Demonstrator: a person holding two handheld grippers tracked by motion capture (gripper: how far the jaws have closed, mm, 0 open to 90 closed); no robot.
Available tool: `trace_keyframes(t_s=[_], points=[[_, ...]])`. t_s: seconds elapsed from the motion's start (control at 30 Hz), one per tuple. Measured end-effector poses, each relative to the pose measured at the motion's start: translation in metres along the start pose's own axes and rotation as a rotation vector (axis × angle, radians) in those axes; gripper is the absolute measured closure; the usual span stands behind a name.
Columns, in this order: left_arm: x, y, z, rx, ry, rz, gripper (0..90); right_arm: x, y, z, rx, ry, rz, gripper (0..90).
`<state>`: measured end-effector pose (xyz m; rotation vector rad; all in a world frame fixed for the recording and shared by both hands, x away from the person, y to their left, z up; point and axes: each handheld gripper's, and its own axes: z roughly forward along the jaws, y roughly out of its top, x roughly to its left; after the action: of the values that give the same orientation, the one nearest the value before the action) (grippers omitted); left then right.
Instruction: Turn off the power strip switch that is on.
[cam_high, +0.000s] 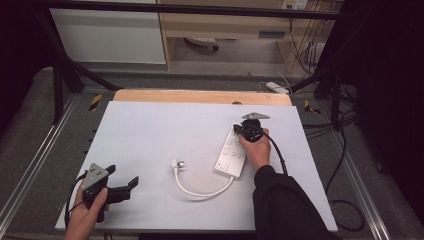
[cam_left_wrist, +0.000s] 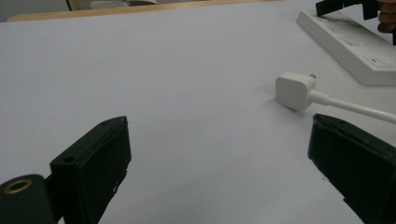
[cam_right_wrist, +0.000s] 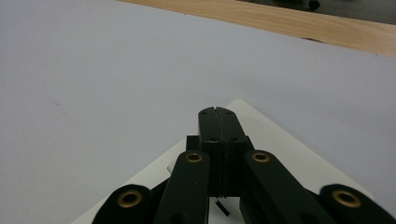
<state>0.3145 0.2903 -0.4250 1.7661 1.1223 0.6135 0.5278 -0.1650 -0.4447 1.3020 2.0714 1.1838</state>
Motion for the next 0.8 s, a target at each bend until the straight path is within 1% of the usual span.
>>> trace_keyframes(t_s=[0.43, 0.8], points=[[0.0, 0.0, 0.0, 0.002, 0.0, 0.002, 6.0, -0.001, 0.001, -0.001, 0.006, -0.005, -0.004, 90.0], [-0.002, 0.0, 0.001, 0.003, 0.0, 0.007, 6.0, 0.005, 0.008, -0.012, -0.022, 0.001, -0.027, 90.0]])
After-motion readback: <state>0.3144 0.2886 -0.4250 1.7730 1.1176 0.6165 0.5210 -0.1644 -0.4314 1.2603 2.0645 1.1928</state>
